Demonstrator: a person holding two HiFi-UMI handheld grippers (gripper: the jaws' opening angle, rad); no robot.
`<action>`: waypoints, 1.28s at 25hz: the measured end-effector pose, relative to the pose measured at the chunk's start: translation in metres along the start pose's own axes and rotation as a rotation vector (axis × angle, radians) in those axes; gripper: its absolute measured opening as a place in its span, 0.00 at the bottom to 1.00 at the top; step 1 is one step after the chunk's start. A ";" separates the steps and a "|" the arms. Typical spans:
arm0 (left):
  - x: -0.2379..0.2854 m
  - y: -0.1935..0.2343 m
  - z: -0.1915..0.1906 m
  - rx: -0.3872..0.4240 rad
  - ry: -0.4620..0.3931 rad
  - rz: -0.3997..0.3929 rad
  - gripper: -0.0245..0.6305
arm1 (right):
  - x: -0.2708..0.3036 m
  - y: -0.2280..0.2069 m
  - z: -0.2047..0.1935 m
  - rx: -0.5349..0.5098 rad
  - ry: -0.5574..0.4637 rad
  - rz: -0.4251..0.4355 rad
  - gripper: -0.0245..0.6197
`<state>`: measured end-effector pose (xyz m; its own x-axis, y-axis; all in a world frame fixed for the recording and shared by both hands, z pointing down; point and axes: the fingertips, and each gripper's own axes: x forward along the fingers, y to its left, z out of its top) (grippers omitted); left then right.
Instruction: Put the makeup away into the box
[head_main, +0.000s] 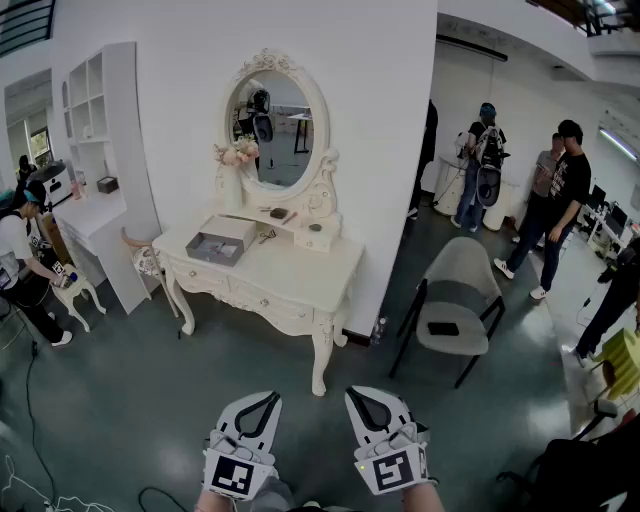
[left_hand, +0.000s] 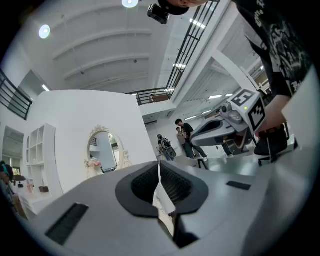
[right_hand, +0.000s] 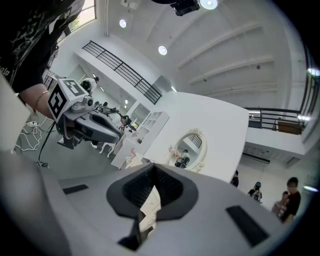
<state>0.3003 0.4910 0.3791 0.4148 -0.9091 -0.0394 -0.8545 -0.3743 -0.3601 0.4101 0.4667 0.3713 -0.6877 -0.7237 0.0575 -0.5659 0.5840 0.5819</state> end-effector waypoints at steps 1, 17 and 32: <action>0.000 0.001 0.000 -0.002 -0.006 0.003 0.07 | 0.000 0.001 -0.001 -0.001 0.002 0.001 0.05; -0.013 0.013 -0.036 -0.087 0.084 0.059 0.07 | 0.020 0.026 -0.020 0.030 0.045 0.080 0.05; 0.000 0.058 -0.076 -0.140 0.138 0.053 0.07 | 0.080 0.044 -0.035 0.094 0.102 0.160 0.05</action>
<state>0.2273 0.4553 0.4291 0.3293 -0.9411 0.0771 -0.9132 -0.3382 -0.2274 0.3460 0.4217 0.4297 -0.7251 -0.6499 0.2278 -0.4968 0.7227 0.4805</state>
